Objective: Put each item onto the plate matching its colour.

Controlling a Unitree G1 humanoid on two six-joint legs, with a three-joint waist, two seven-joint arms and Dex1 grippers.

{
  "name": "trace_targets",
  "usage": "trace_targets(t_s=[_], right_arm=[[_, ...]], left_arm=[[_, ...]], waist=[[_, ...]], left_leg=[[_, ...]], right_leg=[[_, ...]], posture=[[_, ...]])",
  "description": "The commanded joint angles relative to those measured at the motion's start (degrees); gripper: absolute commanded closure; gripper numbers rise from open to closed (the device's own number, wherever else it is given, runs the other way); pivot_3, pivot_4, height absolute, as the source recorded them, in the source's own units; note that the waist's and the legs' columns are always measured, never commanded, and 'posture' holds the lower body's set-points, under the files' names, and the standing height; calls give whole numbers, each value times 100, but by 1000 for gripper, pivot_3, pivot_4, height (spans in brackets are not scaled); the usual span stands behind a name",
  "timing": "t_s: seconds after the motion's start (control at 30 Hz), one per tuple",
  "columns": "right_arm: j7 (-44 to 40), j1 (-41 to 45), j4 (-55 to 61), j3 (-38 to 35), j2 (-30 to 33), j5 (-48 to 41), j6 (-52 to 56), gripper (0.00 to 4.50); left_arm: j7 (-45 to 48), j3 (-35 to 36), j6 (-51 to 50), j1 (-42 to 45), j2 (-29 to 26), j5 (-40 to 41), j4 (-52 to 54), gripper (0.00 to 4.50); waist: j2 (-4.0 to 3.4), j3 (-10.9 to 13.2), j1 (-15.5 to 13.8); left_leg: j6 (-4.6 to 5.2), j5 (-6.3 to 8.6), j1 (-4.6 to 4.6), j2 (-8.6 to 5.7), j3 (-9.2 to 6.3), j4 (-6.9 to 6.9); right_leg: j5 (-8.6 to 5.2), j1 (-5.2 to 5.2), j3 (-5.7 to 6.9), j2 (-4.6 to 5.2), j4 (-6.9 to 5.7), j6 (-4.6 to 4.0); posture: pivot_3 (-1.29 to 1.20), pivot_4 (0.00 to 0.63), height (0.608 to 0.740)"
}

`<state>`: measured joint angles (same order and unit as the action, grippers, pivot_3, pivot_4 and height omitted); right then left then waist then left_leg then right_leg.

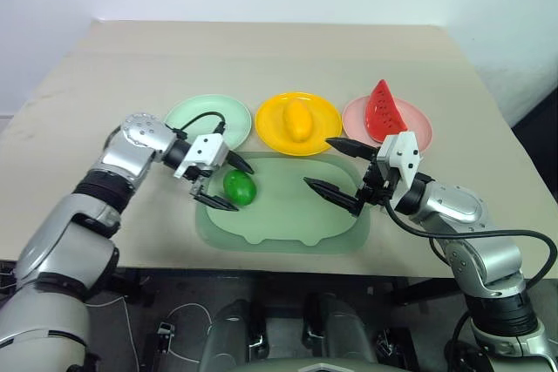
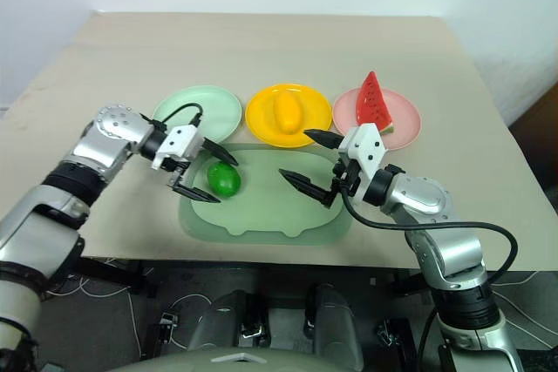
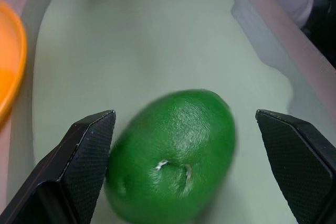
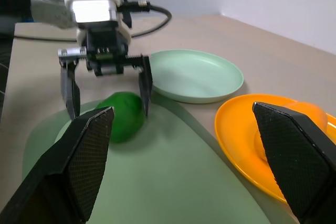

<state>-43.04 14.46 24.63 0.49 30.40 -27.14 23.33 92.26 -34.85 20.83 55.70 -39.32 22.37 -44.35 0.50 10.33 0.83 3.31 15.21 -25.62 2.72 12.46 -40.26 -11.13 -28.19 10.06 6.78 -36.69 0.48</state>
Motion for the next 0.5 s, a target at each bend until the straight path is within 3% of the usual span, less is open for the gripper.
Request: trace_targets(t_s=[0.03,0.07,0.17,0.3,0.5], right_arm=[[31,120,151,-100,61,29,-88,13],[32,147,124,-79,61,57,-100,13],[37,226,57,-50,46,121,-120,0],[-4,304,-19,-37,43,179,-132,0],[-93,452,-216,-15,43,272,-219,0]], left_arm=[[24,-53,190,60,-174,-92,-40,0],[24,14,253,57,-141,-172,-130,0],[24,86,153,29,-142,-184,-202,596],[24,86,135,-59,-219,-139,-192,1784],[24,285,-105,-314,-284,0,47,1805]], waist=[[0,0,30],[0,0,31],[0,0,18],[0,0,-4],[0,0,13]], left_leg=[[1,0,1,0,1,0],[1,-1,2,1,1,0],[10,-5,2,1,0,-4],[10,1,1,0,0,-10],[16,8,0,1,-1,-26]], right_leg=[[1,-1,0,0,-1,-1],[3,-1,0,-1,-3,-3],[2,-4,0,0,-15,-1],[-4,-2,0,2,-15,8],[-6,1,0,3,-25,10]], posture=[[0,150,696],[0,150,696],[0,150,696],[0,150,696],[0,150,696]])
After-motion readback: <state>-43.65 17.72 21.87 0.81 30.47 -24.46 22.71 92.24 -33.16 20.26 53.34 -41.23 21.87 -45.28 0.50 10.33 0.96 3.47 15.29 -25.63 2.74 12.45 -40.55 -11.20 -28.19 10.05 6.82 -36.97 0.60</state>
